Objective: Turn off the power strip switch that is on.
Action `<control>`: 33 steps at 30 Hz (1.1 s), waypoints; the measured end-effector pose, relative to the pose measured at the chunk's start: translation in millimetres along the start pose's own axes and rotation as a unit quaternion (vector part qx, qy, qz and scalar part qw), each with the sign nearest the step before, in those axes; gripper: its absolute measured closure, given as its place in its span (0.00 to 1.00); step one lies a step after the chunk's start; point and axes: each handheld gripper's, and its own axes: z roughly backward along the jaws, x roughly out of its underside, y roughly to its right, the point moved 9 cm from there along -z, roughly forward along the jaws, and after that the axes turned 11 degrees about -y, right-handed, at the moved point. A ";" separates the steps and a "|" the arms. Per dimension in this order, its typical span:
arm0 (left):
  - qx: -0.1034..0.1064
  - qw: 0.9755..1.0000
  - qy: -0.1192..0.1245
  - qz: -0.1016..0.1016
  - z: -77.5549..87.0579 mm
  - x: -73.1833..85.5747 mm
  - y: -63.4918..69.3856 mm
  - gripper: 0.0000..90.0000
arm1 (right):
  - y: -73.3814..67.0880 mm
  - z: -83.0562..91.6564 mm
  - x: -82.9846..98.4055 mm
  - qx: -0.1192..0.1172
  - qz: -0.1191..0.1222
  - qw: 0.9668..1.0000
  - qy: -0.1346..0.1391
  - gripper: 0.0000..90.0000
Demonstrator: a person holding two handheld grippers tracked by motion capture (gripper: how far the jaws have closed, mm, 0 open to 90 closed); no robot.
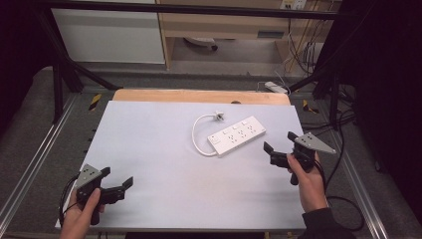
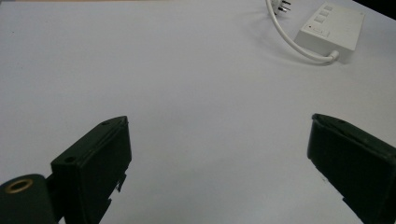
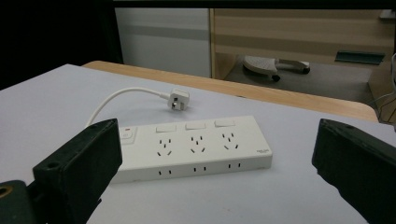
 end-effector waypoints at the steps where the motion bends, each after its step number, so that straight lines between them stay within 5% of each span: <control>1: 0.000 1.000 -0.001 0.000 0.1 0.2 0.3 0.07 | 0.3 1.5 1.7 0.002 0.001 1.000 -0.001 0.02; 33: 0.004 1.000 0.004 0.000 1.0 -0.6 1.0 0.07 | -14.1 13.2 64.5 -0.007 0.004 1.000 -0.027 0.03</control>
